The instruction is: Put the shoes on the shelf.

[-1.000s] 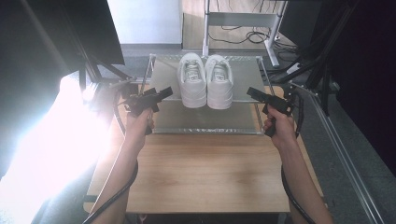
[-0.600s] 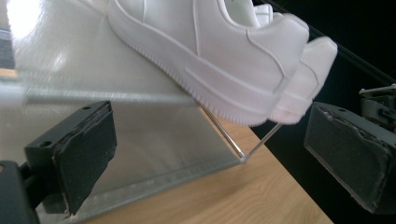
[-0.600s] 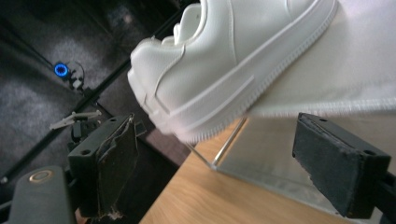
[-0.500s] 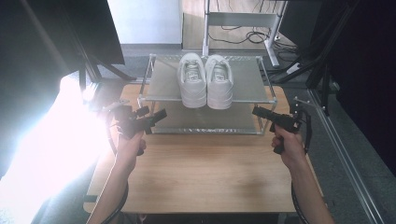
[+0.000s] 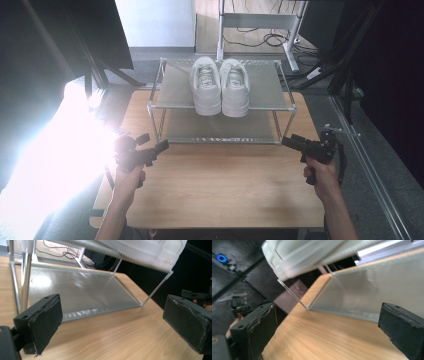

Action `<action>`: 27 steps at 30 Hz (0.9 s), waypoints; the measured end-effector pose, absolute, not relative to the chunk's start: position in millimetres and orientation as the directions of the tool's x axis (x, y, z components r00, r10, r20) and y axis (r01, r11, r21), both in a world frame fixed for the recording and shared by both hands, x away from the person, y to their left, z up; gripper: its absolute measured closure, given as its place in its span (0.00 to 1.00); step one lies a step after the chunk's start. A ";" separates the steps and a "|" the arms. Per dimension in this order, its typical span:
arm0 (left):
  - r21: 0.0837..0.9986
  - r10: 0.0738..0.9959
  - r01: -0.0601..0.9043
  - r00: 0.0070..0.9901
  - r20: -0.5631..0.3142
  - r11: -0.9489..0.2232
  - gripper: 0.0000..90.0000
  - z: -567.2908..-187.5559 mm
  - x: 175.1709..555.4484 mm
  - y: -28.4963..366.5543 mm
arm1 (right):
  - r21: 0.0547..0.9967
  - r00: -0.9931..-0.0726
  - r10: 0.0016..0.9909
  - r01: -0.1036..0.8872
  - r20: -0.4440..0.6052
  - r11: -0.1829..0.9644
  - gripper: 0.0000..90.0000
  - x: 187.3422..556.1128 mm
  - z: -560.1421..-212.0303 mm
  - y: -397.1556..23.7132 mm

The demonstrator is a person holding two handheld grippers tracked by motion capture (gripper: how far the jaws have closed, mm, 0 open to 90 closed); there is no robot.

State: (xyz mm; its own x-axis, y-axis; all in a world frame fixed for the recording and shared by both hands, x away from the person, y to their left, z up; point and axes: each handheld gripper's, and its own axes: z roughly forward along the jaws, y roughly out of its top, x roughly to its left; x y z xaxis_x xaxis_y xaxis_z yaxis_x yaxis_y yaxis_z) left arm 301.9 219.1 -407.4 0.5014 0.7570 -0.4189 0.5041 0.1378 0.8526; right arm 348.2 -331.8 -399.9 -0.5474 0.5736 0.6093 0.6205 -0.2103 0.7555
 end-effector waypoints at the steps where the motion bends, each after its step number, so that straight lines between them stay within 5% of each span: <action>1: 0.855 0.760 0.502 0.503 -0.412 0.131 0.02 -409.8 299.2 218.9 | 0.756 -0.542 0.582 0.621 0.606 -0.209 0.02 345.3 -402.6 -333.5; 14: 0.864 0.795 0.504 0.513 -0.323 0.026 0.01 -442.2 279.2 204.7 | 0.801 -0.509 0.753 0.598 0.416 -0.038 0.03 310.3 -442.0 -338.3; 27: 0.836 0.814 0.540 0.527 -0.244 -0.099 0.00 -470.7 267.9 180.8 | 0.790 -0.573 0.781 0.586 0.247 0.180 0.00 294.2 -464.5 -305.6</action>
